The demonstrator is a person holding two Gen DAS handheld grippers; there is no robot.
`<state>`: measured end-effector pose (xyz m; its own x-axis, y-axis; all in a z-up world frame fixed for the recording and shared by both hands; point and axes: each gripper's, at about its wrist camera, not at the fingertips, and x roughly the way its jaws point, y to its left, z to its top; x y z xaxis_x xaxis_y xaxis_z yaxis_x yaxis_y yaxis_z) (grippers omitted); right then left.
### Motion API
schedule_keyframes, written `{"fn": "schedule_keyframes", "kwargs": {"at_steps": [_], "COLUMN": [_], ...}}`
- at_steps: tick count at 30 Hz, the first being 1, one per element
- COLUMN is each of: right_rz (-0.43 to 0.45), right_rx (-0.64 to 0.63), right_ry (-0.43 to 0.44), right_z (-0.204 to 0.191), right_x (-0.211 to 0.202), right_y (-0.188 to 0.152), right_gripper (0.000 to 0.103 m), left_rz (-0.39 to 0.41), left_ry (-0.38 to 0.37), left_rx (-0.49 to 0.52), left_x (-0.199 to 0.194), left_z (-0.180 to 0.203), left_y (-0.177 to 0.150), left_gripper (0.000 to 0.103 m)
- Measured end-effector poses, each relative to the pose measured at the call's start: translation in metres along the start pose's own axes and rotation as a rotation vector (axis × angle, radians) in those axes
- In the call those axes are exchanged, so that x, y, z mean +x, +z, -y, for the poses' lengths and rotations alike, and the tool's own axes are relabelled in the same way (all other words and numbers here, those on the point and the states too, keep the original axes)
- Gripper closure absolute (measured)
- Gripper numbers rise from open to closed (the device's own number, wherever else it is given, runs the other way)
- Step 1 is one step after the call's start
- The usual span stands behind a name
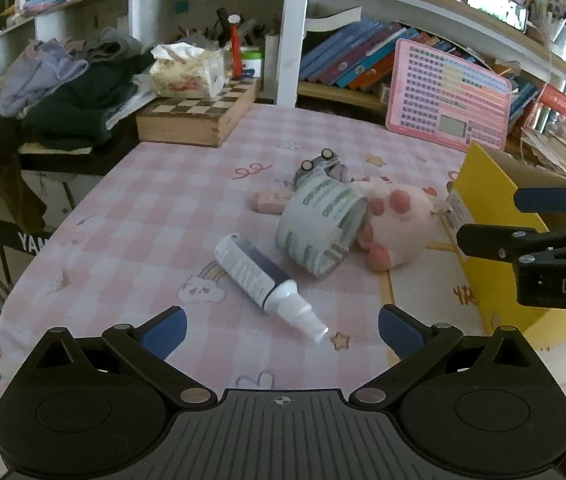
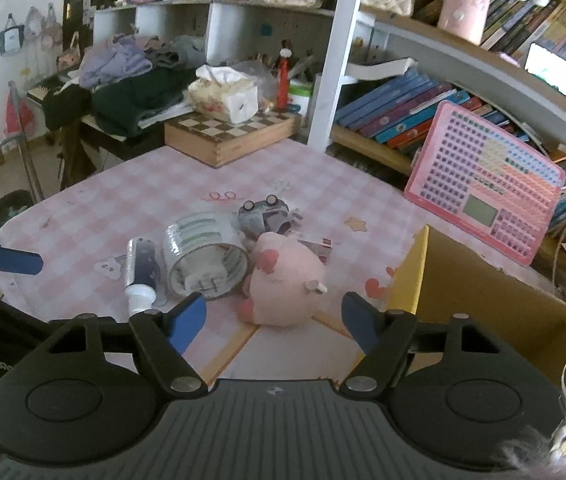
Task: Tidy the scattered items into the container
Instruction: 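Grasp the pink plush pig with the right tool while the left tool grasps the spray bottle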
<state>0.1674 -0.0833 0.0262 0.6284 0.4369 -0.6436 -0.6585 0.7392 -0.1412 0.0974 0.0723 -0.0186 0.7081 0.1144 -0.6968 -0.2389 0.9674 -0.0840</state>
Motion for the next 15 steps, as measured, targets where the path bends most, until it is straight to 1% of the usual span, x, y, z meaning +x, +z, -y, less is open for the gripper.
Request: {"fn": "schedule_keyframes", "kwargs": {"at_steps": [3,5,6,9,12,13,15], "right_rz": [-0.015,-0.026,-0.032,-0.057,-0.08,-0.087,-0.103], "right_rx": [-0.007,-0.016,-0.022,-0.041,-0.044,-0.042,-0.036], "right_ry": [0.021,0.037,0.044,0.063,0.072,0.072,0.07], "right_z": [0.006,0.007,0.007,0.007,0.009,0.01,0.011], "right_x": [0.011,0.019,0.023,0.035,0.047,0.051,0.058], "right_y": [0.008,0.012,0.013,0.018,0.022,0.023,0.025], "right_gripper": [0.03,0.03,0.03,0.03,0.032,0.033,0.033], "left_rz": [-0.009,-0.013,-0.015,-0.024,-0.035,-0.042,-0.059], "left_ry": [-0.001,0.001,0.007,0.02,0.03,0.034,0.047], "left_rx": [0.001,0.002,0.001,-0.01,-0.028,-0.034,-0.042], "left_x": [0.01,0.017,0.021,0.032,0.043,0.046,0.054], "left_z": [0.003,0.004,0.003,0.002,0.0,-0.001,-0.002], "left_y": [0.006,0.011,0.013,0.018,0.022,0.023,0.025], "left_gripper": [0.001,0.006,0.006,0.012,0.016,0.02,0.023]}}
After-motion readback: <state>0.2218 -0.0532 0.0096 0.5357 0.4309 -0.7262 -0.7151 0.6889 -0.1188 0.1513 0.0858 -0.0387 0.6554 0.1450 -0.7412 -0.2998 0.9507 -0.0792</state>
